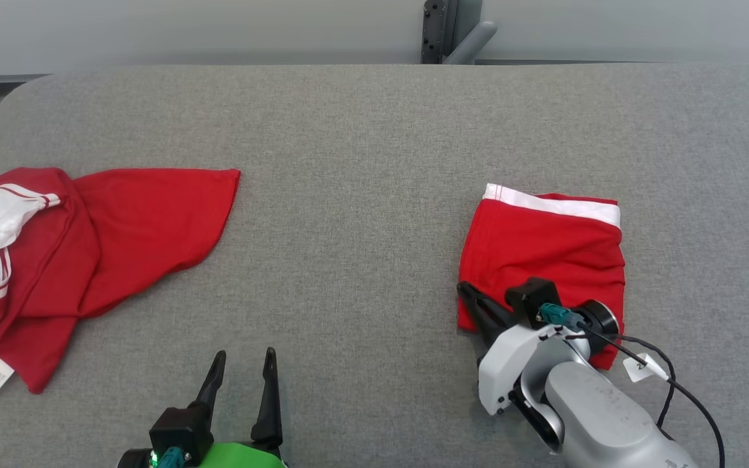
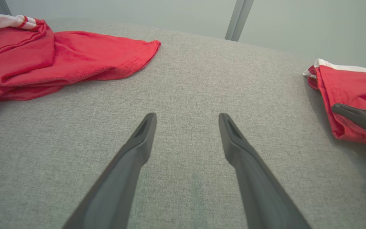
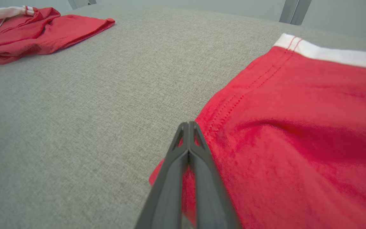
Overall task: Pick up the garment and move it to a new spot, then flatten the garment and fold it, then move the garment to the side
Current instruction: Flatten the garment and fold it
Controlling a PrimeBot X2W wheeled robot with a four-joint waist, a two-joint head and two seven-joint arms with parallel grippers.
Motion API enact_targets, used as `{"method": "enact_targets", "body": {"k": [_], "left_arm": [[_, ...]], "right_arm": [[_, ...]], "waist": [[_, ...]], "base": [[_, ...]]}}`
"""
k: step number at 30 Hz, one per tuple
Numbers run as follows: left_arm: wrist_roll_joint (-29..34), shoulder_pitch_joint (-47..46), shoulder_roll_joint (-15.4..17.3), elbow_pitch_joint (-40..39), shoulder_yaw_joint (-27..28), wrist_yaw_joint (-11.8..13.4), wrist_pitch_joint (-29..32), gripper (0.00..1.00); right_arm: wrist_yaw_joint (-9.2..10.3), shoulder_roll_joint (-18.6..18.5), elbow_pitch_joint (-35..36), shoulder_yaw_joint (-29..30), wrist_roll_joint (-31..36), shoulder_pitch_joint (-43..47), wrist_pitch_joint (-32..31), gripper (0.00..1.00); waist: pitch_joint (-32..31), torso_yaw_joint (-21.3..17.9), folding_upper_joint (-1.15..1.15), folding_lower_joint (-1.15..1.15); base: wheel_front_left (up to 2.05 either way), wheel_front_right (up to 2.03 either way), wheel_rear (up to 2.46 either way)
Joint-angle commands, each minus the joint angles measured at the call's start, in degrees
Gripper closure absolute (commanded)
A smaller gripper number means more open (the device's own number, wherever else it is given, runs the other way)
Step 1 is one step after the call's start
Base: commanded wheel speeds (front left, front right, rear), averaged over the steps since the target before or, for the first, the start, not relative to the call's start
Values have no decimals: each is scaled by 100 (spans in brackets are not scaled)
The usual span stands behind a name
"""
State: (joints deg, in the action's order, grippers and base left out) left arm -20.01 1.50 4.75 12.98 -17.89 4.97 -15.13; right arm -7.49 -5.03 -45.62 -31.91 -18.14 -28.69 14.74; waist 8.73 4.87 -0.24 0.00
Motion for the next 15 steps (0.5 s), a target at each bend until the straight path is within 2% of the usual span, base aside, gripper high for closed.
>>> {"method": "enact_targets", "body": {"k": [1, 4, 7, 8, 9, 10, 11, 12, 13, 14, 15], "left_arm": [[79, 83, -8, -8, 57, -35, -2, 0], [78, 153, -19, -43, 141, -41, -2, 0], [86, 260, -29, -107, 252, -43, -2, 0], [96, 305, -31, -135, 295, -46, -2, 0], [98, 345, -33, -166, 335, -50, -2, 0], [99, 394, -34, -191, 386, -50, -2, 0], [127, 432, -26, -223, 420, -45, -2, 0], [169, 467, -8, -249, 456, -48, -2, 0], [169, 467, -8, -249, 456, -48, -2, 0], [199, 508, 2, -275, 501, -50, -2, 0], [224, 549, 5, -299, 542, -57, -2, 0]], "right_arm": [[0, 26, 15, -59, -58, 6, 41, 100], [0, 36, 184, -54, -115, 177, 49, 100], [1, -67, 643, 167, -116, 380, 49, 100], [1, -114, 837, 275, -82, 490, 49, 89], [1, -163, 1022, 415, -37, 608, 49, 84], [1, -218, 1224, 566, 25, 729, 49, 73], [1, -274, 1432, 718, 106, 839, 50, 58], [1, -323, 1629, 892, 195, 973, 50, 32], [1, -323, 1629, 892, 195, 973, 50, 32], [1, -357, 1808, 1086, 279, 1115, 50, 0], [1, -374, 1984, 1307, 335, 1272, 50, 0]], "waist": [[-57, -15, 24, 0], [-171, -55, 24, 0], [-297, -142, 24, 0], [-341, -181, 24, 0], [-384, -224, 24, 0], [-430, -271, 24, 0], [-469, -317, 24, 0], [-515, -364, 24, 0], [-515, -364, 24, 0], [-566, -408, 24, 0], [-610, -445, 24, 0]], "base": [[0, 0, 0], [0, 0, 0], [0, 0, 0], [0, 0, 0], [0, 0, 0], [0, 0, 0], [0, 0, 0], [0, 0, 0], [0, 0, 0], [0, 0, 0], [0, 0, 0]]}}
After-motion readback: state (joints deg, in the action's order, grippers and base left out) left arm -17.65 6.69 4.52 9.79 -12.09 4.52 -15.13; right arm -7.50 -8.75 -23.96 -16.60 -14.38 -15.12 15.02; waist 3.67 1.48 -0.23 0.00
